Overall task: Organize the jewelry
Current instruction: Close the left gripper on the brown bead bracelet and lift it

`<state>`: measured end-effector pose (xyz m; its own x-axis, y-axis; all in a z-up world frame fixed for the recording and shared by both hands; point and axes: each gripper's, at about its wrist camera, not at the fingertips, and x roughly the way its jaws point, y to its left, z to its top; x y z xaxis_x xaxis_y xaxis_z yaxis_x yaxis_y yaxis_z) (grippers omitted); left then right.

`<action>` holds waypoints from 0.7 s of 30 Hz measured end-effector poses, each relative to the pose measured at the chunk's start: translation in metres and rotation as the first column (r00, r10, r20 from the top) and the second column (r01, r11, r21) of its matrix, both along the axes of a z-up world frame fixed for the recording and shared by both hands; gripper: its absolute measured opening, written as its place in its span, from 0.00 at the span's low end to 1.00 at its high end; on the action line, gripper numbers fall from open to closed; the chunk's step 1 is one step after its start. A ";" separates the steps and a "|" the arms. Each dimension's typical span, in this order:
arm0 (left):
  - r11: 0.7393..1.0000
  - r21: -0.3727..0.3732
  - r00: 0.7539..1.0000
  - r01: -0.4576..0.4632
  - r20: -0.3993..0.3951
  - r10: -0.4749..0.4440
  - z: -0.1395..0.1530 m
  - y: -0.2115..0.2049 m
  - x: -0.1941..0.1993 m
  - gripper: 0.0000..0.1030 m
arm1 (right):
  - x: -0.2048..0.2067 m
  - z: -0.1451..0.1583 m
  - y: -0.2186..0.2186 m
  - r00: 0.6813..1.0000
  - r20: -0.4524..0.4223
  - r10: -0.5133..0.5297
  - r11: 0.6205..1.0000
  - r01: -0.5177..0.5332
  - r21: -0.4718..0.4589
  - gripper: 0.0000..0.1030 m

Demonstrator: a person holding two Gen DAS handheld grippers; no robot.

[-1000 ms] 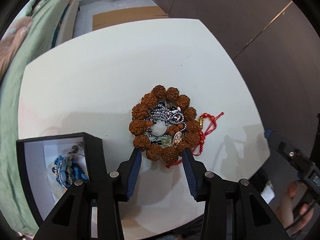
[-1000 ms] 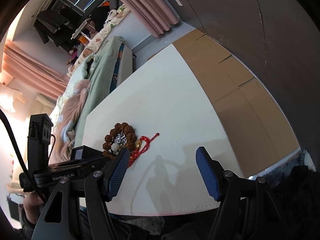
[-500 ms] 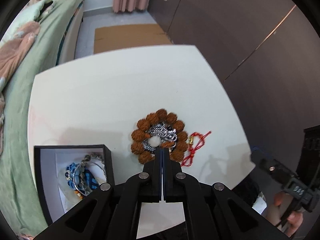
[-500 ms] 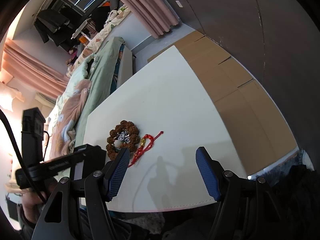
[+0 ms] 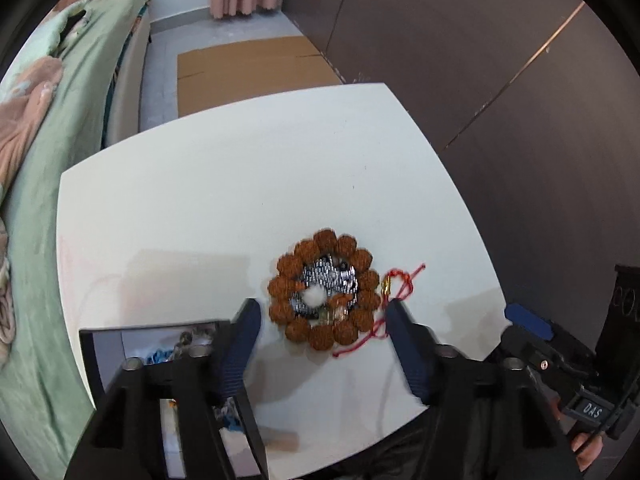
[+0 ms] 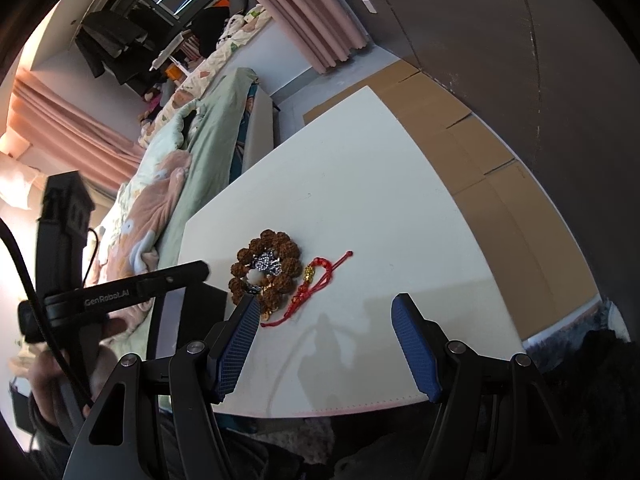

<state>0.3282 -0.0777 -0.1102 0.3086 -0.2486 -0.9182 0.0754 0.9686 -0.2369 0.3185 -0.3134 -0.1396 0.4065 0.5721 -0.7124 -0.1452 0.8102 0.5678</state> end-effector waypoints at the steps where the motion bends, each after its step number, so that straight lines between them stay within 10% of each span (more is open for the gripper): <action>1: 1.000 0.008 1.000 -0.001 0.006 0.001 0.000 0.000 0.002 0.65 | 0.000 0.000 -0.001 1.000 0.001 -0.003 1.000 0.003 -0.002 0.67; 7: 0.994 0.103 0.998 0.047 0.026 -0.050 -0.006 -0.008 0.018 0.65 | 0.001 -0.002 -0.008 1.000 -0.008 -0.019 1.000 0.019 -0.003 0.67; 21: 0.983 0.158 0.995 0.096 -0.013 -0.095 -0.045 -0.013 0.042 0.28 | 0.008 -0.012 -0.010 0.999 -0.035 -0.013 1.000 0.014 0.004 0.67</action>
<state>0.3707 -0.0909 -0.1554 0.2851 -0.1279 -0.9499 0.1683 0.9823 -0.0818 0.3260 -0.3231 -0.1515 0.3888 0.5695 -0.7242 -0.1140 0.8098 0.5755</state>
